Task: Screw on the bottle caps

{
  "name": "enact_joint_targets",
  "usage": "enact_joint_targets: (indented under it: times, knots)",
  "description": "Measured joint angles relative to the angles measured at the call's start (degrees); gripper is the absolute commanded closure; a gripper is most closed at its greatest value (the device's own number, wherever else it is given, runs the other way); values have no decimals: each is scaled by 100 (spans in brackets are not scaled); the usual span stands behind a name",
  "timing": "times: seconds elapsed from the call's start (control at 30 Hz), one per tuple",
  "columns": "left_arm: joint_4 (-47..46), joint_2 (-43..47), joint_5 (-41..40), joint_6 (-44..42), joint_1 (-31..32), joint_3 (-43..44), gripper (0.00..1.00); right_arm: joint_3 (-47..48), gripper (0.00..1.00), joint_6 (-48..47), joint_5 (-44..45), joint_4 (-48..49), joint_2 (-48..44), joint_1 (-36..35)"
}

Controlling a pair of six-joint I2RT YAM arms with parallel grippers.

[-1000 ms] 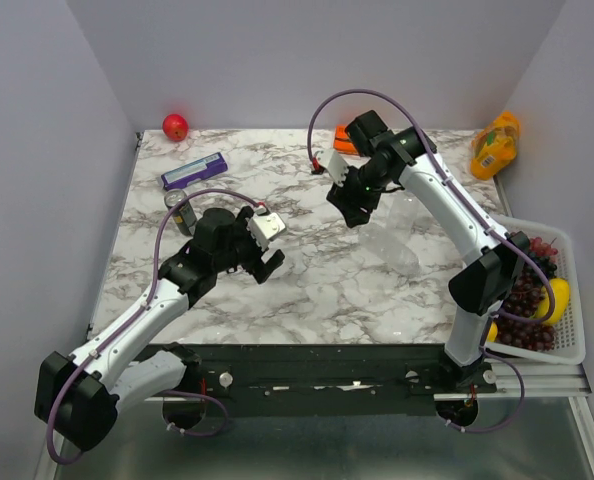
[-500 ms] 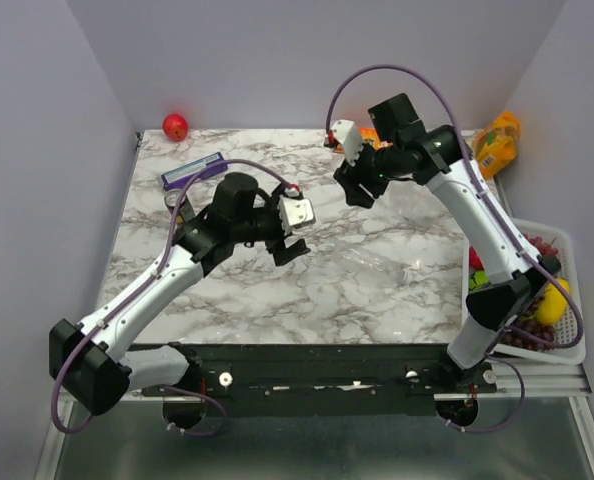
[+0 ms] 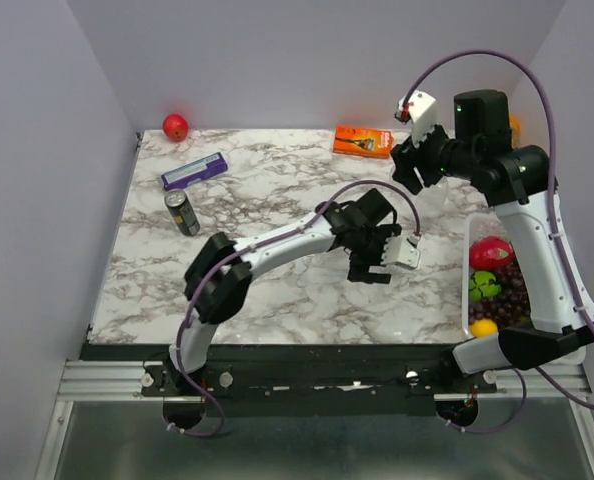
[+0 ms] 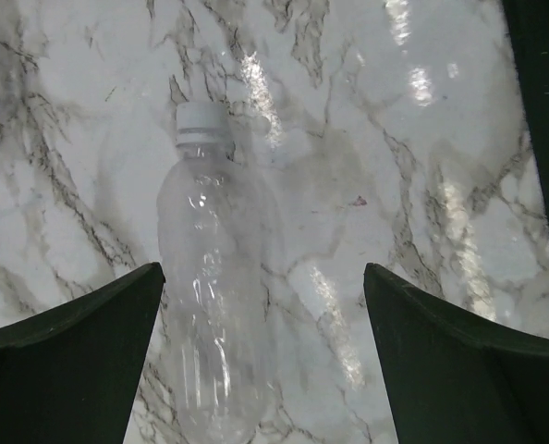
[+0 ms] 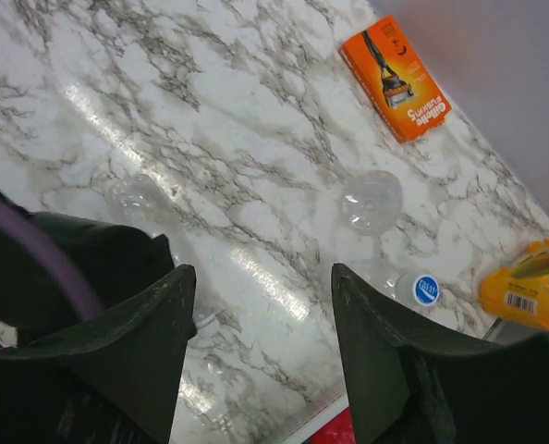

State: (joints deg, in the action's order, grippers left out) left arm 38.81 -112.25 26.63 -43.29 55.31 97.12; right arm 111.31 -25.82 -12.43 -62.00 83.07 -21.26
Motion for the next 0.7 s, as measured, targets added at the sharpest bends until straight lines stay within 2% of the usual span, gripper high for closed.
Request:
enact_joint_targets:
  times: [0.2,0.33,0.53,0.67,0.7]
  knots:
    - [553,-1626,-824,-190,-13,1276,1,-752,32,35,-20,-7,-645,256]
    - [977,-2153,-1167,-282,-105,1875,6,-1047,32,33,-39,-17,-1047,313]
    - [1360,-2131,-1198,-321,-212,1700,28,-1185,32,33,-50,-17,-1311,376]
    - [1222,-1838,-999,-144,-245,1268,50,-1180,32,35,-50,-13,-1233,413]
    - [1126,-1683,-898,-7,-258,1029,53,-1176,32,35,-48,-13,-1187,413]
